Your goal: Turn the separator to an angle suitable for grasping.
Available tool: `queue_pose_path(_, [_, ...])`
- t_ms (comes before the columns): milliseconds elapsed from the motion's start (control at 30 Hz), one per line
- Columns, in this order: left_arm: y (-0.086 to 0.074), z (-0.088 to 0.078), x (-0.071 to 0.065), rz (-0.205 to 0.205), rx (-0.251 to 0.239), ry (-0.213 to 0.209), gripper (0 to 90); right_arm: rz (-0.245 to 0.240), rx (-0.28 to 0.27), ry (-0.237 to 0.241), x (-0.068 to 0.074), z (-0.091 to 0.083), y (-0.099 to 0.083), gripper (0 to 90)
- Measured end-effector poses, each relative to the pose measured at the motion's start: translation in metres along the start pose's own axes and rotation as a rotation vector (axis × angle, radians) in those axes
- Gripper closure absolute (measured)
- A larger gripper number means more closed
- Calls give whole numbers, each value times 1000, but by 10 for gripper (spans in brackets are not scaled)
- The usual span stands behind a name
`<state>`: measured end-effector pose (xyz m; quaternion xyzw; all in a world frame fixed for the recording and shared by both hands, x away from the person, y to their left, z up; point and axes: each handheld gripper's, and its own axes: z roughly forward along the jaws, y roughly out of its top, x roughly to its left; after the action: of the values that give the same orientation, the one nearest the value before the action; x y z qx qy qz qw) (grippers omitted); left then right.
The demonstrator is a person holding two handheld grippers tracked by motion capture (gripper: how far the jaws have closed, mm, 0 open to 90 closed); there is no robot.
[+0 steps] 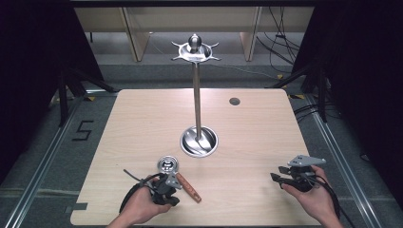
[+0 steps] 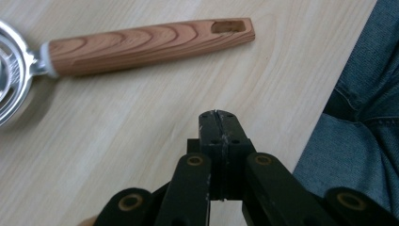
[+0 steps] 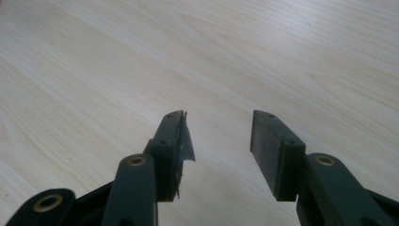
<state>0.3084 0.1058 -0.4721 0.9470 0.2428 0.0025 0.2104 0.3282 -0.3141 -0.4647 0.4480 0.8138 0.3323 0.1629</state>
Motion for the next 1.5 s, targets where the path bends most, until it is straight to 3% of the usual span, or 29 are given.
queue_pose_path(33, [3, 1, -2, 6, 13, -3, 891, -10, 3, 6, -1, 0, 0, 559])
queue_pose_path(100, [7, 5, -4, 34, 42, -10, 890, 22, -3, 5, -1, -2, 1, 559])
queue_pose_path(133, [8, 7, -5, 38, 43, -13, 890, -9, -13, -7, -3, -1, 0, 559])
queue_pose_path(167, [9, 8, -5, 41, 43, -17, 889, 6, -3, -3, -3, -3, 1, 560])
queue_pose_path(200, [9, 10, -8, -4, 50, -31, 889, 20, 0, -4, -2, -3, 1, 561])
queue_pose_path(233, [12, 11, -5, 45, 56, -19, 890, 16, -2, -3, -2, -3, 0, 563])
queue_pose_path(267, [13, 12, -4, 50, 61, -17, 890, 16, -2, -3, -2, -3, 0, 563])
queue_pose_path(300, [14, 13, -6, 6, 67, -32, 890, 48, -7, 3, 0, -4, 1, 563])
queue_pose_path(400, [23, 13, 1, 52, 78, -2, 891, 27, -9, 2, -1, -4, 2, 563])
queue_pose_path(433, [24, 14, -1, 8, 77, -9, 891, 26, -11, 8, 0, -3, 1, 563])
queue_pose_path(467, [29, 16, 2, -3, 88, -7, 892, 30, -7, 2, 0, -4, 2, 563])
queue_pose_path(567, [33, 21, 7, 1, 109, -6, 891, 39, -3, 6, 0, -4, 2, 563])
queue_pose_path(600, [33, 21, 7, 1, 109, -6, 891, 19, -24, 1, -1, -3, 1, 563])
queue_pose_path(633, [34, 22, 10, 30, 116, 0, 891, 29, -9, 1, -1, -5, 2, 563])
queue_pose_path(800, [41, 26, 12, 19, 127, 3, 891, 29, -15, -3, -1, -4, 2, 563])
queue_pose_path(833, [43, 29, 11, -7, 87, 9, 891, 8, -23, -7, -3, -3, 2, 563])
queue_pose_path(900, [47, 31, 10, -23, 81, 15, 891, 13, -33, -6, -2, -4, 2, 563])
queue_pose_path(933, [52, 34, 9, -53, 75, 7, 891, 11, -35, -7, -2, -4, 1, 563])
queue_pose_path(967, [55, 34, 12, -16, 76, 19, 891, 2, -35, -11, -3, -4, 1, 563])
queue_pose_path(1000, [55, 34, 12, -16, 76, 19, 891, 4, -33, -9, -3, -4, 1, 563])
queue_pose_path(1033, [58, 35, 11, -27, 70, 18, 891, 48, -9, 4, 0, -6, 2, 563])
queue_pose_path(1067, [60, 37, 11, -35, 66, 19, 891, 48, -9, 4, 0, -6, 2, 563])
queue_pose_path(1100, [65, 38, 14, -8, 59, 31, 891, 41, -18, -2, -2, -5, 2, 563])
queue_pose_path(1167, [66, 39, 14, -8, 55, 34, 891, 55, -7, 9, -1, -6, 2, 563])
queue_pose_path(1200, [70, 38, 17, 27, 81, 37, 891, 48, -9, 6, -1, -6, 2, 563])
queue_pose_path(1400, [78, 42, 24, 21, 62, 54, 891, 22, -20, -4, -4, -6, 1, 563])
queue_pose_path(1467, [80, 42, 25, 12, 43, 60, 891, 37, -19, -2, -4, -6, 2, 563])
queue_pose_path(1500, [81, 40, 24, 26, 43, 58, 890, 7, -34, -6, -6, -5, 1, 563])
